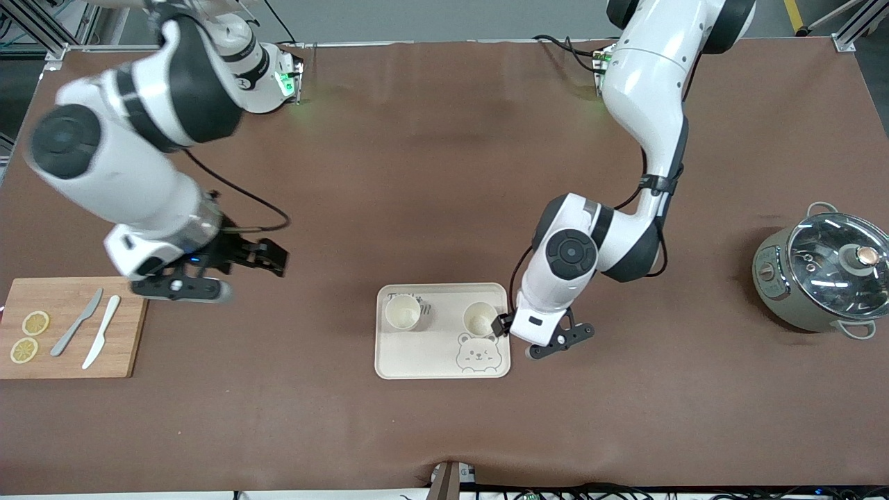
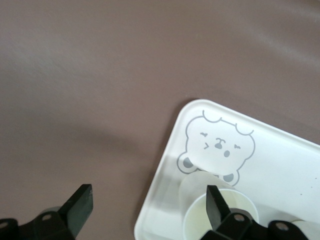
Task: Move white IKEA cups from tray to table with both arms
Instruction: 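Reach both grippers toward the two white cups on the bear tray, then lower both grippers around the white cups and close them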
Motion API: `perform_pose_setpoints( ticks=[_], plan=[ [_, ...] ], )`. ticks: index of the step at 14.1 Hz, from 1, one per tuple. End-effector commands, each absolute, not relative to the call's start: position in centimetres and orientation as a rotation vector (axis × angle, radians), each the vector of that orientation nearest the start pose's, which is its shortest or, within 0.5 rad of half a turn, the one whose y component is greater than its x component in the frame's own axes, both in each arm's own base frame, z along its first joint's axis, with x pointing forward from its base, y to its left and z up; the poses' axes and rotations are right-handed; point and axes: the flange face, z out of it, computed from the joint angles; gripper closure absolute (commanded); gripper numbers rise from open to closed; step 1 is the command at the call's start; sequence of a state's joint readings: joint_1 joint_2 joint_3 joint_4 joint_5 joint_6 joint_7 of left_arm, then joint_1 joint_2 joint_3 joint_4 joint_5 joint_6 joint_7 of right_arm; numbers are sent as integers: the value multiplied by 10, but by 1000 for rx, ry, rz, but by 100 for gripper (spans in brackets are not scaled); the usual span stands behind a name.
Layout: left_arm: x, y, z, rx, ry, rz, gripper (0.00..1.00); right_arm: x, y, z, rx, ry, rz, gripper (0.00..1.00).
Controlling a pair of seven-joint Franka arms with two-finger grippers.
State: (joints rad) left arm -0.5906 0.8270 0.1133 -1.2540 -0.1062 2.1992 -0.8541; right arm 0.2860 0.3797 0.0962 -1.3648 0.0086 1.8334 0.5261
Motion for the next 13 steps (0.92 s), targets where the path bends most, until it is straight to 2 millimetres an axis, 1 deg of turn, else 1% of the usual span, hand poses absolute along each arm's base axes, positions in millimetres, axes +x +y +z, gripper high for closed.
perform_pose_setpoints(
  ticks=[1, 2, 4, 5, 7, 9, 10, 12, 13],
  plan=[
    [658, -401, 256, -3161, -702, -163, 0, 637, 289, 472, -3114, 276, -114, 0],
    [656, -403, 253, -3155, -716, -157, 0, 640, 297, 455, -3120, 269, -105, 0],
    [648, -412, 254, -3151, -736, -140, 0, 644, 312, 433, -3107, 244, -125, 0],
    [647, -412, 254, -3148, -738, -134, 0, 646, 315, 419, -3110, 242, -112, 0],
    [642, -418, 251, -3149, -730, -128, 0, 651, 317, 398, -3113, 224, -96, 0],
    [640, -420, 244, -3138, -740, -120, 0, 654, 319, 376, -3117, 216, -71, 0],
    [639, -419, 236, -3132, -729, -111, 0, 656, 322, 364, -3115, 213, -71, 0],
    [634, -422, 218, -3122, -706, -89, 0, 654, 337, 348, -3107, 172, -87, 0],
    [631, -424, 213, -3117, -699, -82, 0, 655, 339, 340, -3099, 170, -99, 0]
  ],
)
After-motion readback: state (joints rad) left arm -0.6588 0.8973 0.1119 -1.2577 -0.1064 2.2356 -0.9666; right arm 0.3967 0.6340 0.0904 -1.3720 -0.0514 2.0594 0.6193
